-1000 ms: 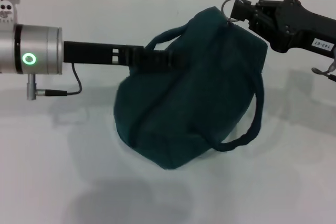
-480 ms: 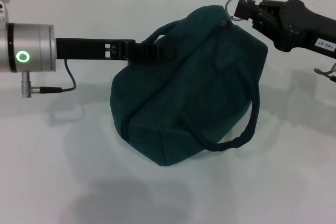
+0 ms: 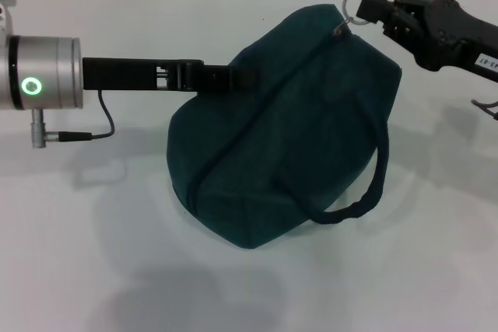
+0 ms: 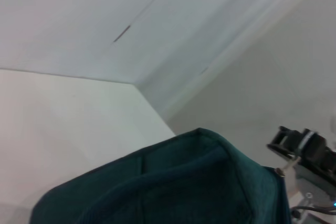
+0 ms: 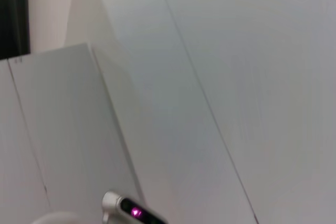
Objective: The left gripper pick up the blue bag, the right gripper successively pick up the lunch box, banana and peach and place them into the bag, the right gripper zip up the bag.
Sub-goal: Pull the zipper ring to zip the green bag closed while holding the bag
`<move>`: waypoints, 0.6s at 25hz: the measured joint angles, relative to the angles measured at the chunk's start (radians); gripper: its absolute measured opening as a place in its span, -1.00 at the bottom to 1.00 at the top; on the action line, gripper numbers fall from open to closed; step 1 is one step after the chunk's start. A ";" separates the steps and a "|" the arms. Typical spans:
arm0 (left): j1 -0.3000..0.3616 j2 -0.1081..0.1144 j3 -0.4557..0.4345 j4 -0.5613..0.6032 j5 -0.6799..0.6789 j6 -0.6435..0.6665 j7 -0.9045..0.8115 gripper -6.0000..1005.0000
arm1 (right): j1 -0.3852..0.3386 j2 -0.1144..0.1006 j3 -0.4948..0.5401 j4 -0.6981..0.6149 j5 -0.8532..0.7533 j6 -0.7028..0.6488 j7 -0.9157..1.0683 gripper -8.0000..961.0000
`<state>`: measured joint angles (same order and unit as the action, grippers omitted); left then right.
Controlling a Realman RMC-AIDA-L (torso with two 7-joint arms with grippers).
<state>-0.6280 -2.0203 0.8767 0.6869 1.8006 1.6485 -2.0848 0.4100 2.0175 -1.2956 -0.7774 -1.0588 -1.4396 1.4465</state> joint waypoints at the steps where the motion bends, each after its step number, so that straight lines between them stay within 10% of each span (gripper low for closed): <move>1: 0.001 0.000 0.000 0.000 -0.005 0.005 0.001 -0.62 | 0.002 -0.001 0.004 0.008 0.006 -0.004 0.000 -0.93; 15: 0.011 -0.006 -0.001 0.001 -0.026 0.045 0.008 -0.87 | 0.005 -0.002 0.035 0.081 0.039 -0.016 -0.001 -0.93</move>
<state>-0.6165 -2.0264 0.8758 0.6877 1.7746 1.6936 -2.0764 0.4151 2.0159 -1.2602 -0.6964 -1.0203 -1.4560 1.4460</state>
